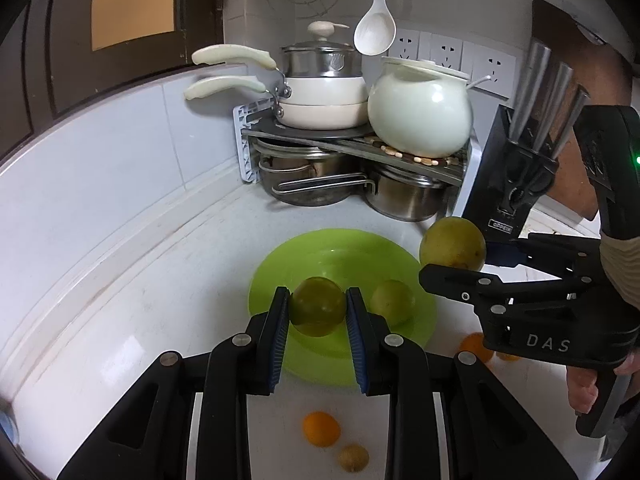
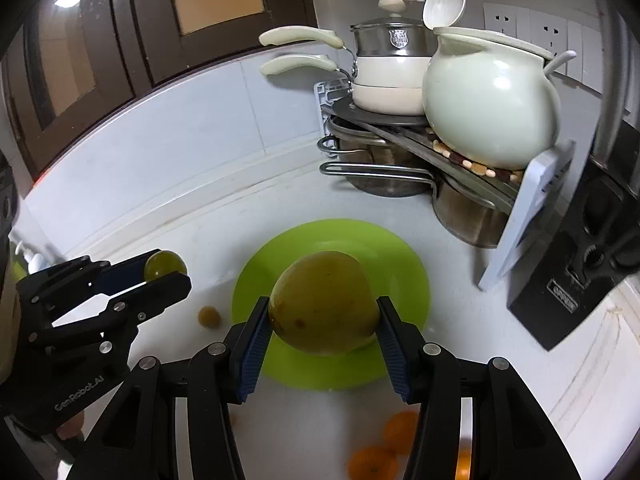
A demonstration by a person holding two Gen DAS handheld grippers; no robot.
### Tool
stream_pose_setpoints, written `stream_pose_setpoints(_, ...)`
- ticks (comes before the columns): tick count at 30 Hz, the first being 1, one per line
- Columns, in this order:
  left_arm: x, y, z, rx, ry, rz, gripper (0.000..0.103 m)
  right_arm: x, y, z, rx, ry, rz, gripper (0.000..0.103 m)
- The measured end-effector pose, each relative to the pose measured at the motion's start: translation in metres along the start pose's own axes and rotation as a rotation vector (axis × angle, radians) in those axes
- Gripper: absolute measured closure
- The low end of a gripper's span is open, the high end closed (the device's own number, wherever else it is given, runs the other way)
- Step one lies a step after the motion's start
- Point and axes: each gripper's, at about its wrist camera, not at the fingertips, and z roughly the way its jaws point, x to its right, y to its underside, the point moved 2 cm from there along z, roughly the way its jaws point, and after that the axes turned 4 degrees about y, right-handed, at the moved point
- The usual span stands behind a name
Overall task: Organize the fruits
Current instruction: 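Carry the lime and yellow pomelo over the green plate and release both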
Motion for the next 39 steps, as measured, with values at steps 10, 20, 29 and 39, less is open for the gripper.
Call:
stream_pose_setpoints(10,-0.016,-0.015,0.048,-0.065,0.026,-0.034,0.075,0.012,-0.022,0.045,-0.075,0.013,0.012,0.051)
stream_pose_setpoints(20,-0.028,-0.014,0.101,-0.181,0.066,-0.056,0.075,0.017,-0.029,0.089,-0.181,0.037,-0.013,0.051)
stream_pose_setpoints(29,-0.037,-0.009,0.139,-0.263,0.071,-0.057,0.075,0.022,-0.029,0.122,-0.249,0.041,-0.01,0.051)
stream_pose_setpoints(39,-0.041,-0.003,0.156,-0.294,0.067,-0.053,0.074,0.021,-0.022,0.135,-0.284,0.038,-0.017,0.051)
